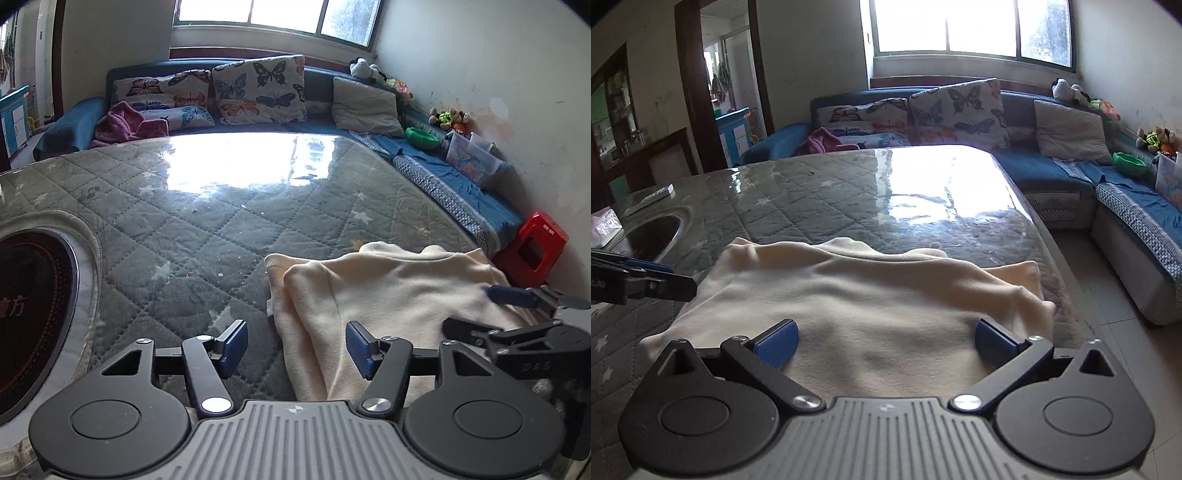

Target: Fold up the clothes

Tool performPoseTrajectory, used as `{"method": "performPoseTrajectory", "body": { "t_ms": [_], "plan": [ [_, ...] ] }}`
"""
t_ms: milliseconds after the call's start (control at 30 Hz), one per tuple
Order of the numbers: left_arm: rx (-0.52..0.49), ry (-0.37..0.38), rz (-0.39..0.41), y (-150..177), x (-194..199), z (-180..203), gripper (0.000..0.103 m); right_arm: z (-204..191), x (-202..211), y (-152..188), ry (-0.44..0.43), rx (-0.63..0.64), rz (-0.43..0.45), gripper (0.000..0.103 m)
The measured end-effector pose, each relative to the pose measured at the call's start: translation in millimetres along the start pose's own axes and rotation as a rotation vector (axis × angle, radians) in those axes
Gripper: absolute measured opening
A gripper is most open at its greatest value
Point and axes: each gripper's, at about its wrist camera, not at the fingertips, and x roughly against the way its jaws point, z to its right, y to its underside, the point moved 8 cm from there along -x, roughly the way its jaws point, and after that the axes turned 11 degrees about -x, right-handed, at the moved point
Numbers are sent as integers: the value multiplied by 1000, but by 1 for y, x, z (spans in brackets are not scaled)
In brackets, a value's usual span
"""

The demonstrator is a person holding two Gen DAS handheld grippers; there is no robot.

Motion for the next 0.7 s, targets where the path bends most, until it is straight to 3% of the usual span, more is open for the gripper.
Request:
{"method": "performPoseTrajectory", "body": {
  "t_ms": [167,433,700],
  "plan": [
    [2,0,-5,-13,-14,-1,62,-3,1,-15,-13,-4,12,103],
    [0,-44,-36,-22,-40,-8,65,11,-24,-21,57,-25,-42,103],
    [5,-23,-33,-15,-28,-3,71,-6,8,-22,44,26,25,103]
  ]
}}
